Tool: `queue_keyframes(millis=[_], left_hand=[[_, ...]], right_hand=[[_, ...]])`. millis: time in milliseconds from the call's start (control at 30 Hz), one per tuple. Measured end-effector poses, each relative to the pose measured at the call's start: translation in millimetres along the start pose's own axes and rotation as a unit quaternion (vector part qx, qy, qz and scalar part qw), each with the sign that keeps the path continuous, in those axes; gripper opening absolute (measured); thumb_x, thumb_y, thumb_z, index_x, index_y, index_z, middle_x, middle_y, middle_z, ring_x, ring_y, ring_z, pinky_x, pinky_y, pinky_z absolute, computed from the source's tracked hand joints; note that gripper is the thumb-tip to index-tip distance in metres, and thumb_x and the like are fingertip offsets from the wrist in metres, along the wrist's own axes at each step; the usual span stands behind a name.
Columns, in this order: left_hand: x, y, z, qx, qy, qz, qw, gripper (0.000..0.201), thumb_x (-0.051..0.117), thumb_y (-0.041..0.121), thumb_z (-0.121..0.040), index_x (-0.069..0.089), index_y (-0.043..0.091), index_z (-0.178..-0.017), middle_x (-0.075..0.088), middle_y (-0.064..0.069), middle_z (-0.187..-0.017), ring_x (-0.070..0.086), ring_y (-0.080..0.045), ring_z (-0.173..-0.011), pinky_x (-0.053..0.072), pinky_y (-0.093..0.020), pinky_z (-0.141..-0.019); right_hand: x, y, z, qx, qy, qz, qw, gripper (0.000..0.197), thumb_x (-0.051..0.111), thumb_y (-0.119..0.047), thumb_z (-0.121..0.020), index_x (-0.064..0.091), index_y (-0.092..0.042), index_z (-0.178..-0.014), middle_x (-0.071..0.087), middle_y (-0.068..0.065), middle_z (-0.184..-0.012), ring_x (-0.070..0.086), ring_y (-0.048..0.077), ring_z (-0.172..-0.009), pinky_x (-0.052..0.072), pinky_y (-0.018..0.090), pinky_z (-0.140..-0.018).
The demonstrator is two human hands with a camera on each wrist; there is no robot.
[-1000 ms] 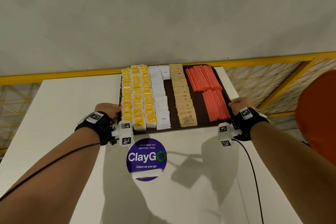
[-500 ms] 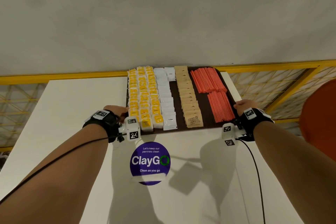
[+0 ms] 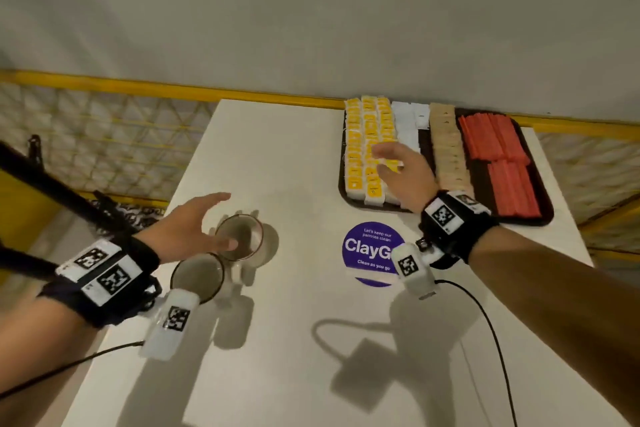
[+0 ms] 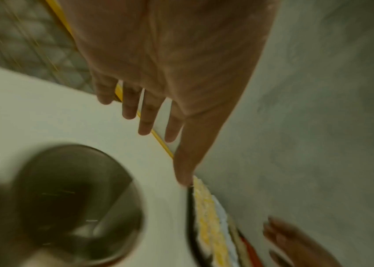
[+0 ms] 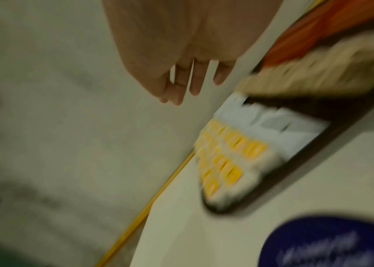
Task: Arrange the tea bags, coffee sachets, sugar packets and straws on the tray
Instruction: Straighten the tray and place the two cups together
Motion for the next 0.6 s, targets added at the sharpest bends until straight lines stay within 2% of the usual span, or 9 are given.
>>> queue_keyframes(millis=[33, 67, 100, 167, 233, 300, 400, 500, 600], left_hand=[[5, -20, 15, -0.026, -0.026, -0.026, 0.999, 0.097, 0.078, 0.037, -0.073, 0.02, 0.024, -0.15, 0.026, 0.003, -0.153, 0.024, -0.015, -0.14, 0.025, -0.029, -0.109], [11, -36, 27, -0.044, -0.043, -0.043, 0.997, 0.108, 0.08, 0.04, -0.071, 0.011, 0.023, -0.152, 0.02, 0.001, -0.155, 0.022, -0.016, -0.142, 0.023, -0.03, -0.111], [19, -49, 35, -0.056, -0.052, -0.051, 0.996, 0.114, 0.081, 0.041, -0.068, 0.006, 0.021, -0.152, 0.018, -0.001, -0.156, 0.021, -0.017, -0.142, 0.023, -0.029, -0.112], [32, -66, 43, -0.062, -0.055, -0.052, 0.995, 0.12, 0.085, 0.038, -0.065, 0.004, 0.017, -0.152, 0.021, -0.004, -0.154, 0.023, -0.017, -0.141, 0.024, -0.027, -0.111], [43, -72, 43, -0.051, -0.046, -0.046, 0.997, 0.121, 0.087, 0.035, -0.062, 0.008, 0.015, -0.151, 0.026, -0.004, -0.15, 0.027, -0.017, -0.139, 0.026, -0.026, -0.11], [48, -78, 38, -0.042, -0.021, -0.039, 0.998, 0.118, 0.089, 0.033, -0.058, 0.016, 0.013, -0.149, 0.032, -0.004, -0.145, 0.033, -0.017, -0.134, 0.029, -0.025, -0.108], [48, -84, 29, -0.014, 0.018, -0.032, 0.999, 0.109, 0.09, 0.037, -0.052, 0.03, 0.015, -0.141, 0.041, -0.002, -0.133, 0.044, -0.017, -0.124, 0.036, -0.025, -0.103], [47, -87, 24, 0.012, 0.029, -0.026, 0.999, 0.102, 0.089, 0.041, -0.05, 0.038, 0.017, -0.135, 0.046, 0.0, -0.127, 0.048, -0.016, -0.116, 0.041, -0.028, -0.098], [46, -82, 20, 0.038, 0.029, -0.025, 0.999, 0.096, 0.09, 0.035, -0.053, 0.041, 0.019, -0.133, 0.047, 0.001, -0.127, 0.049, -0.015, -0.114, 0.042, -0.027, -0.098]], right_hand=[[36, -16, 6, -0.026, -0.062, -0.004, 0.998, 0.034, 0.06, 0.0, -0.088, 0.061, -0.011, -0.119, 0.063, 0.008, -0.119, 0.054, 0.01, -0.106, 0.036, 0.0, -0.083], [71, -31, 14, -0.051, -0.119, 0.003, 0.992, 0.04, 0.064, -0.003, -0.087, 0.057, -0.011, -0.125, 0.061, 0.009, -0.12, 0.054, 0.013, -0.109, 0.04, 0.008, -0.09], [104, -40, 22, -0.067, -0.173, 0.027, 0.982, 0.049, 0.067, -0.009, -0.086, 0.052, -0.012, -0.132, 0.058, 0.009, -0.125, 0.052, 0.018, -0.116, 0.042, 0.021, -0.098], [164, -55, 42, -0.074, -0.283, 0.106, 0.95, 0.074, 0.072, -0.024, -0.083, 0.034, -0.018, -0.146, 0.042, 0.007, -0.144, 0.037, 0.024, -0.133, 0.034, 0.04, -0.109], [207, -59, 59, -0.066, -0.356, 0.176, 0.915, 0.097, 0.075, -0.036, -0.078, 0.016, -0.023, -0.152, 0.023, 0.003, -0.155, 0.021, 0.025, -0.142, 0.025, 0.044, -0.115], [232, -62, 68, -0.053, -0.381, 0.196, 0.902, 0.105, 0.078, -0.041, -0.074, 0.01, -0.024, -0.153, 0.016, 0.002, -0.157, 0.018, 0.026, -0.143, 0.025, 0.043, -0.115], [245, -65, 69, -0.032, -0.365, 0.198, 0.909, 0.1, 0.077, -0.038, -0.074, 0.016, -0.024, -0.152, 0.02, 0.005, -0.152, 0.025, 0.03, -0.138, 0.031, 0.043, -0.111], [242, -68, 64, -0.031, -0.361, 0.212, 0.908, 0.09, 0.076, -0.034, -0.075, 0.024, -0.024, -0.148, 0.027, 0.006, -0.147, 0.033, 0.031, -0.133, 0.036, 0.044, -0.107], [226, -66, 63, -0.037, -0.367, 0.242, 0.897, 0.088, 0.076, -0.033, -0.073, 0.028, -0.023, -0.146, 0.031, 0.005, -0.144, 0.038, 0.03, -0.128, 0.04, 0.043, -0.103]])
Point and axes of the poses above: each hand's wrist, its own z-axis away from the middle knuckle, its own x-axis out of the palm, y = z × x, the point moved 7 cm from there along -z, towards the middle knuckle
